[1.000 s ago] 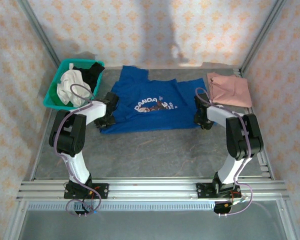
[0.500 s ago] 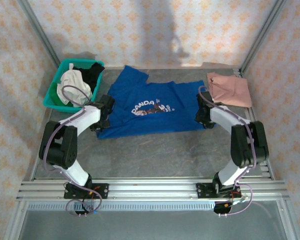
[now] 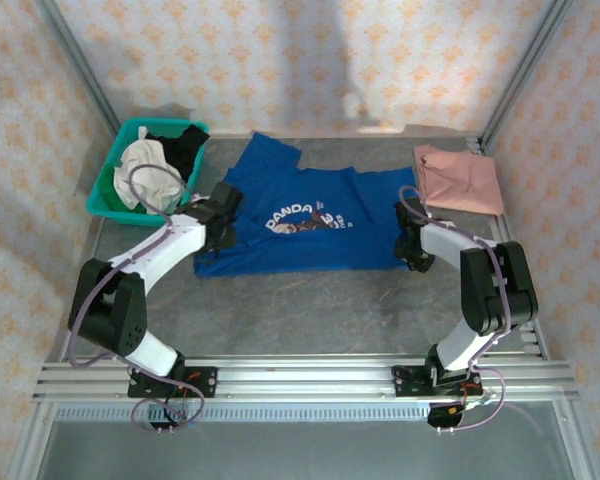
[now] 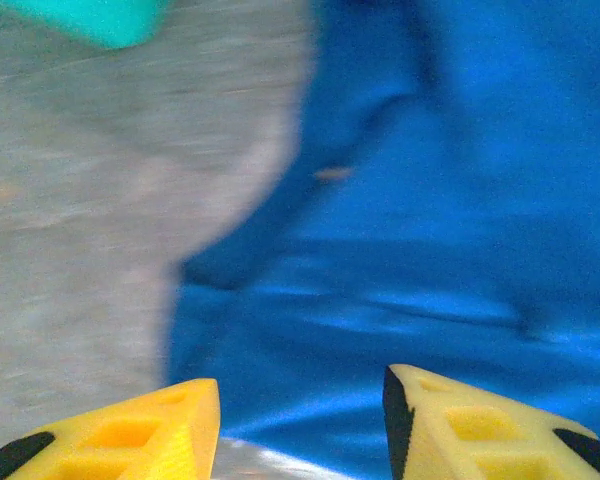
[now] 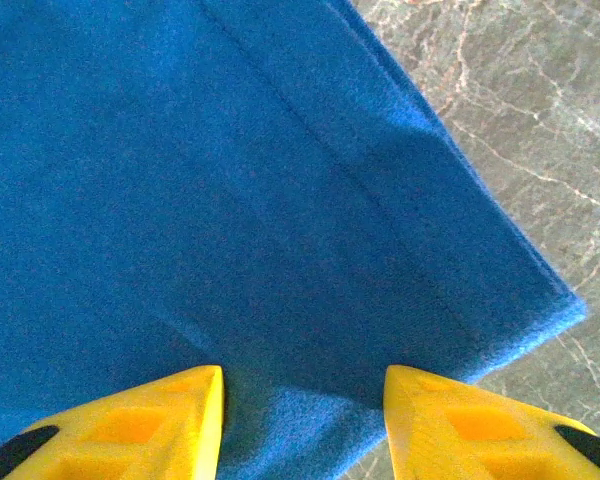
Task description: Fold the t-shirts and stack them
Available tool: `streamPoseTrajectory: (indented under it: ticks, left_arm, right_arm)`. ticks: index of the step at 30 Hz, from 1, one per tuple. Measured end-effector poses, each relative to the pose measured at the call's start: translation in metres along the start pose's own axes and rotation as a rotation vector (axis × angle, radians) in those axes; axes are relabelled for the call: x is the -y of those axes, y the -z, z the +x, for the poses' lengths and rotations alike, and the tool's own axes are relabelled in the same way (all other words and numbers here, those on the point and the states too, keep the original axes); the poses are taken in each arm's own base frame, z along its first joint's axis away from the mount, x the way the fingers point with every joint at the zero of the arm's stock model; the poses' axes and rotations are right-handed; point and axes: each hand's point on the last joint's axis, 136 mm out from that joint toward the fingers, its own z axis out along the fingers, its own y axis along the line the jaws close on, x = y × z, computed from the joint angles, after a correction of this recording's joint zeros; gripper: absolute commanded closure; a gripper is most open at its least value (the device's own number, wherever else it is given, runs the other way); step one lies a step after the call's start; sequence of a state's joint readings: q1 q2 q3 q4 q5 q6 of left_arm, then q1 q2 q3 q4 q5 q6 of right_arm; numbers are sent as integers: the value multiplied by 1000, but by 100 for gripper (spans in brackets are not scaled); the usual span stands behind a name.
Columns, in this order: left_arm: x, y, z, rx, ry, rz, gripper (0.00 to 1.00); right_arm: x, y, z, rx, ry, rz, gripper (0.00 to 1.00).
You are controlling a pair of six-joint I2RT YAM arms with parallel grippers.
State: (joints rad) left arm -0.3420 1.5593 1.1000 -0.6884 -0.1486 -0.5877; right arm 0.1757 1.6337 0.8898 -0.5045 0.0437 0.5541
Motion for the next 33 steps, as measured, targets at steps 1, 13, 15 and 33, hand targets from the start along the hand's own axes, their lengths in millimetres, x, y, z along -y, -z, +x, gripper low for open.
streamPoseTrajectory:
  ticks: [1, 13, 15, 33]
  left_arm:
    - [21, -1, 1, -2, -10, 53, 51]
    - [80, -66, 29, -173, 20, 154, 77]
    - [85, -64, 21, -158, 20, 167, 83]
    - [118, -63, -42, -73, -93, 121, 100]
  right_arm:
    - [0, 0, 0, 1, -1, -1, 54]
    - [1, 1, 3, -1, 0, -9, 54]
    - [3, 1, 4, -1, 0, -10, 54]
    - [2, 2, 5, 4, 5, -18, 54]
